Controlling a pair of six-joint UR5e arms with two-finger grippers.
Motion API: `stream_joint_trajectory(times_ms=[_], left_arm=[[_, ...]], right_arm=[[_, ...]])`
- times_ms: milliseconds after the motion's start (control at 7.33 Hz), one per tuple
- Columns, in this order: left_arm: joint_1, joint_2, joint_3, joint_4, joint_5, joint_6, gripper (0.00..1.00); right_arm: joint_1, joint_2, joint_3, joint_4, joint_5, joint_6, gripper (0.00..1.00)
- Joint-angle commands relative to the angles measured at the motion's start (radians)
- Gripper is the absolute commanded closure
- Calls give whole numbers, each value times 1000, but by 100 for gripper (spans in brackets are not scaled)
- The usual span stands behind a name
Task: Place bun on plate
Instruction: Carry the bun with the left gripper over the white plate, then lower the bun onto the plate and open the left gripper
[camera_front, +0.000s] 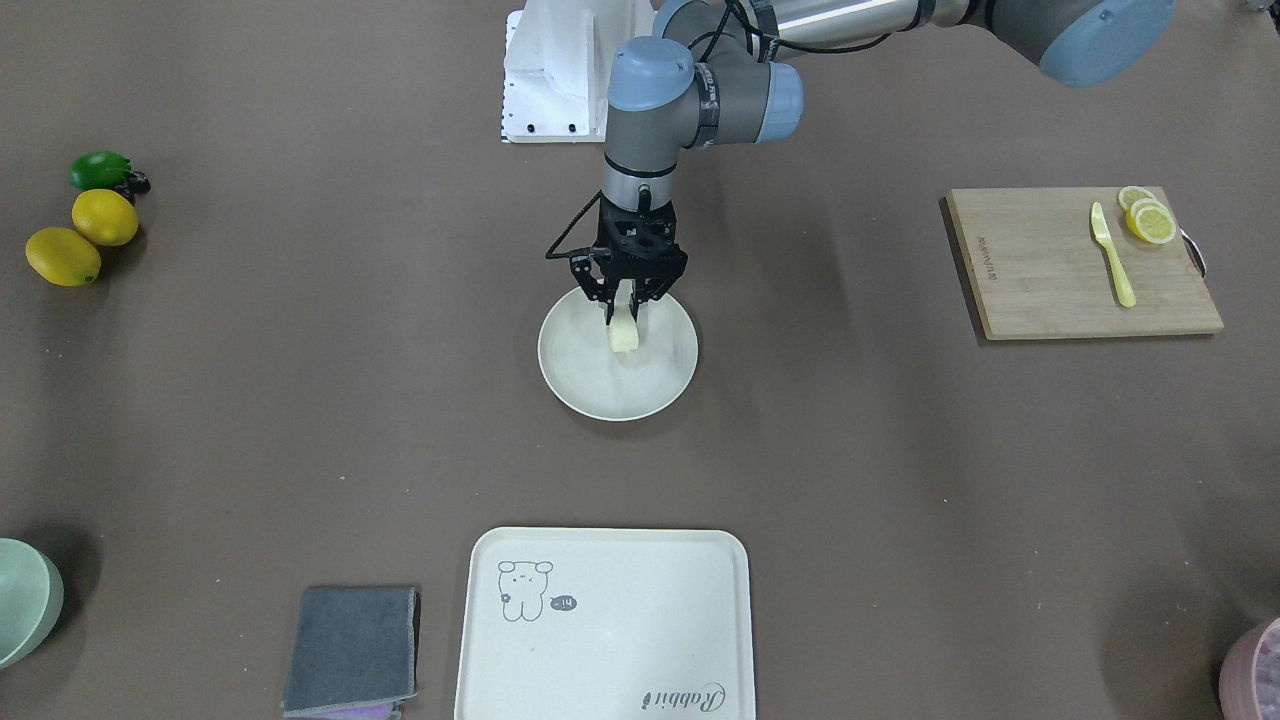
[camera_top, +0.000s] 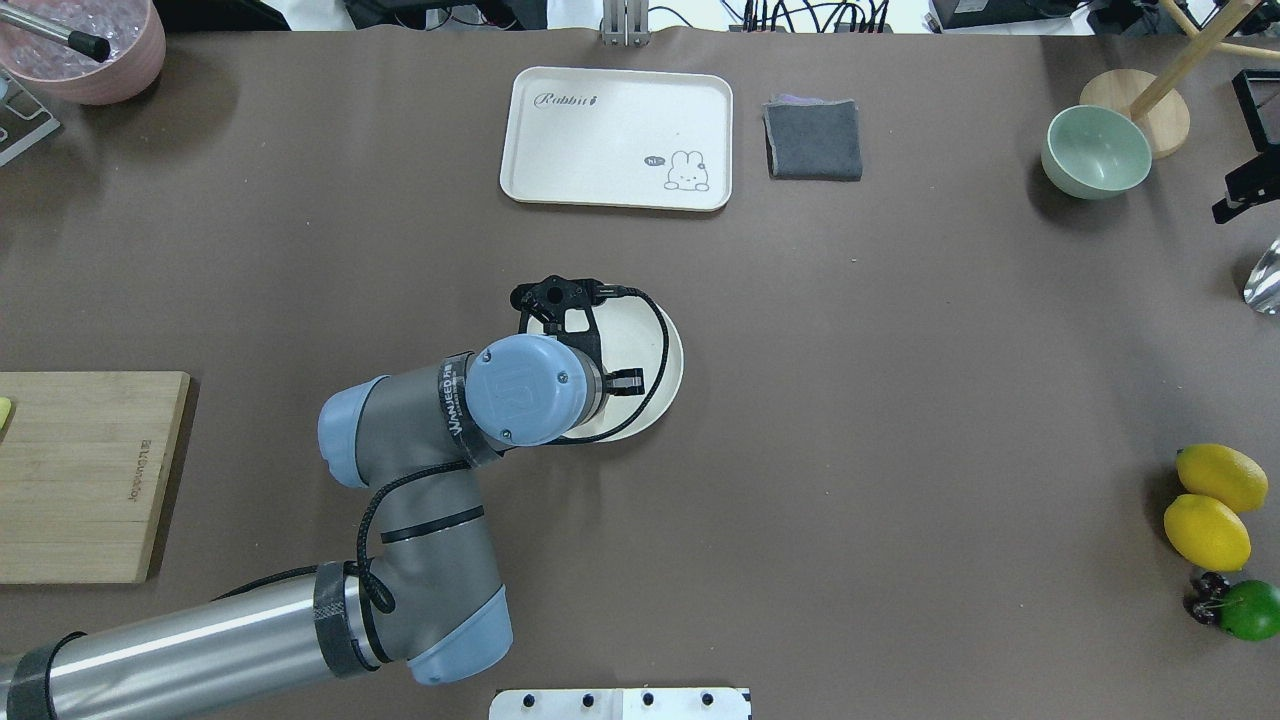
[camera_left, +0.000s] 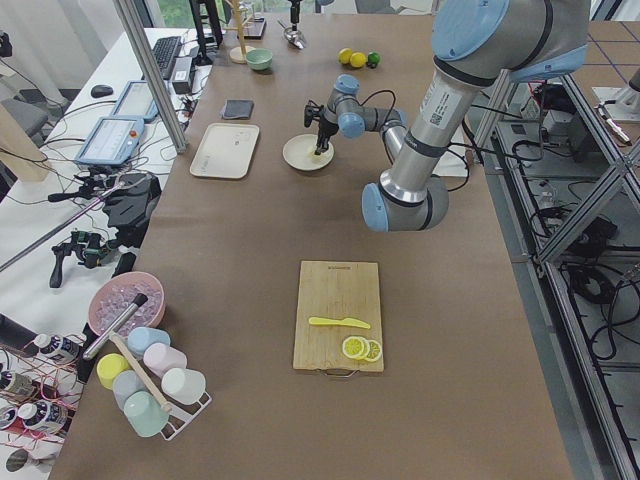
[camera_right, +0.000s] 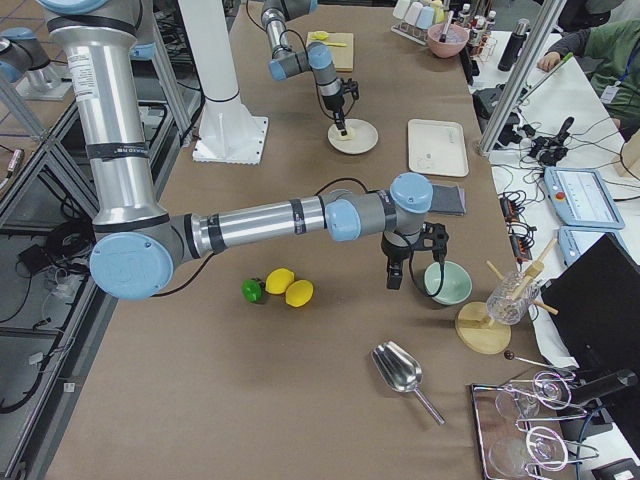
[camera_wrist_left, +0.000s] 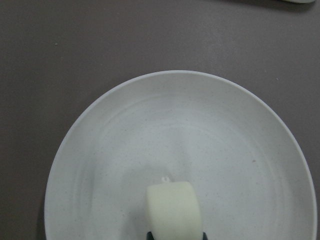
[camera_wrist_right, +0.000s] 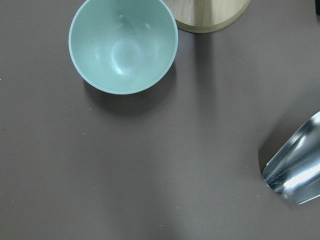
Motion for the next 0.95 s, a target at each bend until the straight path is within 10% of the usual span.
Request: stream_joint_trajectory(times_ms=[0, 136, 273, 409, 818], left_arm=[[-1, -10, 17, -13, 0, 1, 62], [-1, -7, 19, -12, 0, 3, 57], [-1, -7, 19, -12, 0, 12, 14], [-7, -6, 16, -12, 0, 18, 2], [-107, 87, -144, 5, -14, 206, 2]], right_arm=[[23, 9, 5, -11, -33, -5, 0], [26, 13, 9, -10, -71, -8, 0], [26, 11, 11, -11, -72, -8, 0], [26, 11, 5, -13, -66, -8, 0], [26, 10, -8, -13, -61, -8, 0]])
